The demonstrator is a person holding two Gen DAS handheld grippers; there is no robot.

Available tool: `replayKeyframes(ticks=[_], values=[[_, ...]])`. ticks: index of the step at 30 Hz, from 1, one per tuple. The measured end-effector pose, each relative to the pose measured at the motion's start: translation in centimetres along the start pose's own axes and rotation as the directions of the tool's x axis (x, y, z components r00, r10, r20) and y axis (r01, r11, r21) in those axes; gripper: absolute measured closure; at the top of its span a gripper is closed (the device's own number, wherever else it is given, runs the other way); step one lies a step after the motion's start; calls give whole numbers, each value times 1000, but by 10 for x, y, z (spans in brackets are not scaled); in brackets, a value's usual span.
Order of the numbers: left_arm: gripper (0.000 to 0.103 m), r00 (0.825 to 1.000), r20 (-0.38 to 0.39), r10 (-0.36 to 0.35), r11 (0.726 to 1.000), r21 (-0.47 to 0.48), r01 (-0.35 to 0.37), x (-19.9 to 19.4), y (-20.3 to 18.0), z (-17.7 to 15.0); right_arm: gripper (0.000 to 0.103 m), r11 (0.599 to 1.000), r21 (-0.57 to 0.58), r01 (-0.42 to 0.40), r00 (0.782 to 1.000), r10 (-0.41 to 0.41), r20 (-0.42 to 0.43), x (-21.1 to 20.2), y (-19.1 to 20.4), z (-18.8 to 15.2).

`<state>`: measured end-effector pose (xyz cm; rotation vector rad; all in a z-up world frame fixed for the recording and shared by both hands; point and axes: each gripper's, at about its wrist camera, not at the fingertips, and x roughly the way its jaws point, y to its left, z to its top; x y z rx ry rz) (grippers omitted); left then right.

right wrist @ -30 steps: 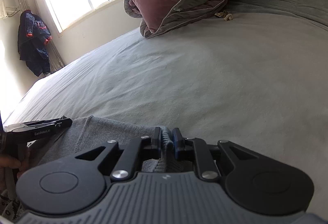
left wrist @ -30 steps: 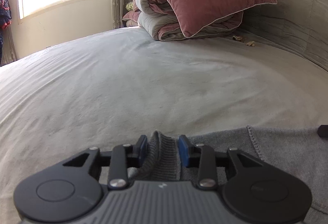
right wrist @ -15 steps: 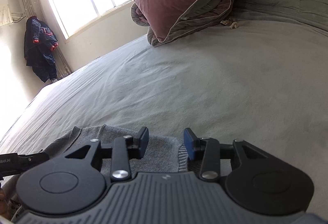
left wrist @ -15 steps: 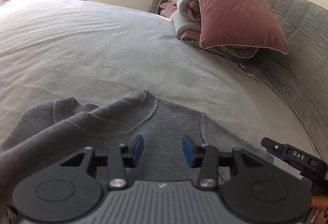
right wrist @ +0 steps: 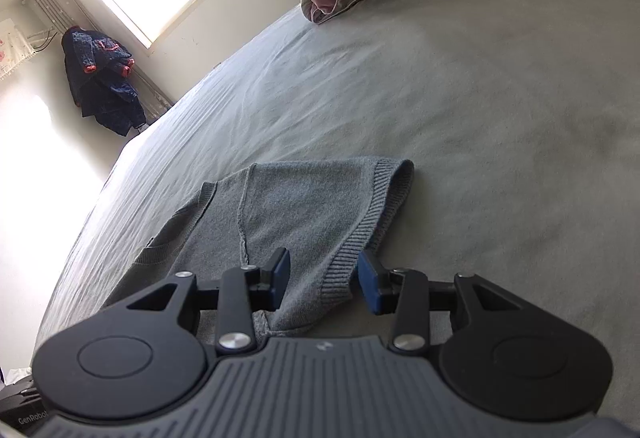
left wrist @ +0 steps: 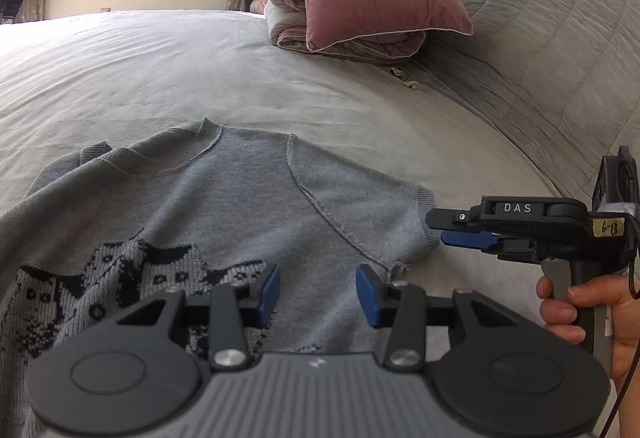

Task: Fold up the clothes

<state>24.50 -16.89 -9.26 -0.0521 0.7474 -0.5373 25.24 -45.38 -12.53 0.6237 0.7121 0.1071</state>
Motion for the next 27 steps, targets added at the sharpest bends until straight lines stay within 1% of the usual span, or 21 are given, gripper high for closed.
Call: replayKeyframes(ticks=[4,5,6,8,10,12,14,15,18,19,20,21,22,23,24,25,26,27], values=[[62,1000,-13,-4,994,109,5,16,-27,-3,61,999,32,-21,998,23,-61,-1,-8,-9],[63,1000,-15,-4,990,143,6,22,-35,-3,62,999,39,-22,997,25,-71,-1,-9,-11],[69,1000,-16,-8,985,174,11,26,-41,-4,65,999,48,-15,997,19,-78,-3,-11,-14],[73,999,-24,-21,966,255,27,40,-56,-5,66,998,70,-4,996,10,-86,-10,-14,-14],[74,1000,-25,-12,940,339,20,53,-73,-7,66,997,76,0,997,6,-79,-17,-16,-14],[74,999,-37,-11,915,404,25,67,-86,-9,66,996,87,-7,998,12,-61,-24,-19,-14],[74,998,-58,-9,889,457,35,80,-96,-10,66,993,110,-33,998,38,-49,-25,-24,-17],[76,998,-60,-3,884,466,31,85,-98,-9,66,991,124,-48,998,53,-43,-25,-27,-18],[77,998,-58,16,876,481,14,100,-101,-5,66,981,178,-76,995,86,-46,-22,-38,-22],[77,998,-60,14,883,469,16,104,-101,-2,66,976,198,-86,994,97,-46,-21,-41,-23],[81,998,-63,9,892,452,21,107,-100,1,66,971,218,-101,993,113,-41,-22,-44,-23],[90,998,-69,2,900,434,28,109,-98,4,66,965,237,-116,991,128,-36,-23,-47,-23],[95,997,-81,-18,918,395,49,111,-93,8,66,958,255,-130,989,142,-30,-24,-50,-22],[96,995,-93,-40,934,350,71,112,-88,11,66,952,270,-142,988,154,-22,-24,-53,-22],[98,989,-115,-93,959,256,120,113,-78,17,66,946,286,-154,986,165,-14,-25,-56,-22],[98,980,-124,-155,976,137,172,114,-64,20,66,939,302,-167,984,176,-4,-26,-60,-22],[98,968,-124,-218,975,13,222,114,-49,24,66,930,321,-180,982,187,9,-27,-63,-22],[98,954,-113,-277,958,-105,266,115,-35,25,66,922,337,-192,980,197,21,-27,-65,-22]])
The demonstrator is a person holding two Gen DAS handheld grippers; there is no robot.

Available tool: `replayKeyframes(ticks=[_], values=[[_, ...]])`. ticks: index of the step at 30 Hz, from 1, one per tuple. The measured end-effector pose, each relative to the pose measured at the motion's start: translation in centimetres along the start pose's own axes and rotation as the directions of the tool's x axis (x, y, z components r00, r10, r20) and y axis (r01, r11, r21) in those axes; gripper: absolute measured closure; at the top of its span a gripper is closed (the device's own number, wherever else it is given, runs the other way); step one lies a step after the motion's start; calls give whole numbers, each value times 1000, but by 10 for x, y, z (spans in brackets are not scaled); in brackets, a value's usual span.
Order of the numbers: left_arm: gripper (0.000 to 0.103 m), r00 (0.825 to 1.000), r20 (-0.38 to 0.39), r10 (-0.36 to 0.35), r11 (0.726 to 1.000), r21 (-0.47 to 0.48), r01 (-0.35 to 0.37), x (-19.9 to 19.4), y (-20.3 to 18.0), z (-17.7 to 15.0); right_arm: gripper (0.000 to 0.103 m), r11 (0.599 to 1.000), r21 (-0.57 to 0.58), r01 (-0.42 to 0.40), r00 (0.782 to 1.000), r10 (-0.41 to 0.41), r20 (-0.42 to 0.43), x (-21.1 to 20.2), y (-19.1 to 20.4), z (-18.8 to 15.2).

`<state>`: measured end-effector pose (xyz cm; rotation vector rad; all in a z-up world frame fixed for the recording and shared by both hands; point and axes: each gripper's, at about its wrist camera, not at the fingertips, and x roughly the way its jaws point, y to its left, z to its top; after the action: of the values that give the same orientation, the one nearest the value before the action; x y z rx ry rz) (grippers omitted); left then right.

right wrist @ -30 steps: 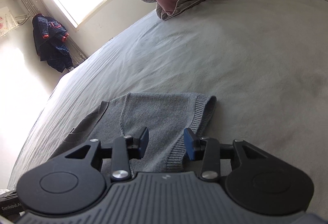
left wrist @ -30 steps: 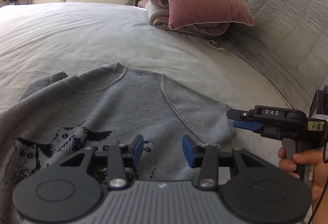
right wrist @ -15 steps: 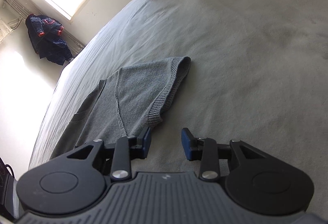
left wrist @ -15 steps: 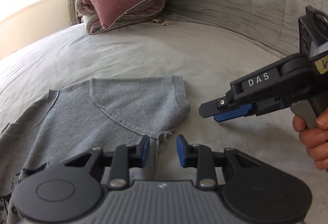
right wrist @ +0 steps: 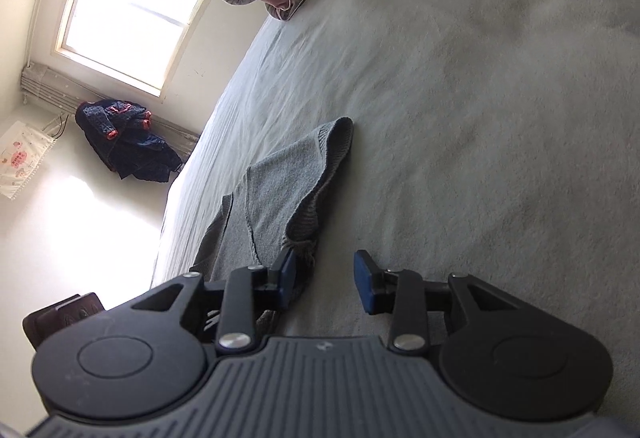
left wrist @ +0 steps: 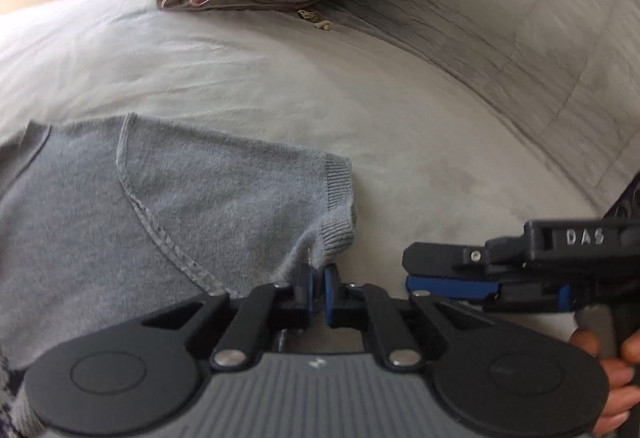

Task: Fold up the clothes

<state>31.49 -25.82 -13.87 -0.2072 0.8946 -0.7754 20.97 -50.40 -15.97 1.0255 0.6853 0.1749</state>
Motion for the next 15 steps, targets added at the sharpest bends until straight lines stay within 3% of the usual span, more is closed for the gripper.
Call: replayKeyframes(ticks=[1,3,5,7,11,13,15], values=[[98,998,0,-61,993,-103,60,-1,13,-1,66,1000,14,-14,1000,14,9,-1,-2,1],[98,987,6,-164,948,-277,159,-1,38,-5,66,998,38,-45,999,44,21,-2,-4,1],[98,972,20,-234,889,-400,222,2,56,-12,66,995,62,-75,997,73,26,-2,-6,0],[98,951,52,-304,803,-523,285,5,72,-21,66,992,82,-99,995,97,28,-1,-6,-1],[98,916,102,-387,654,-670,351,14,93,-37,66,986,92,-135,991,134,23,5,-4,-3],[98,903,119,-413,613,-697,372,15,95,-39,66,990,57,-128,992,127,14,8,1,-5],[98,902,123,-413,604,-705,373,16,96,-37,66,993,4,-115,993,115,8,11,7,-7]])
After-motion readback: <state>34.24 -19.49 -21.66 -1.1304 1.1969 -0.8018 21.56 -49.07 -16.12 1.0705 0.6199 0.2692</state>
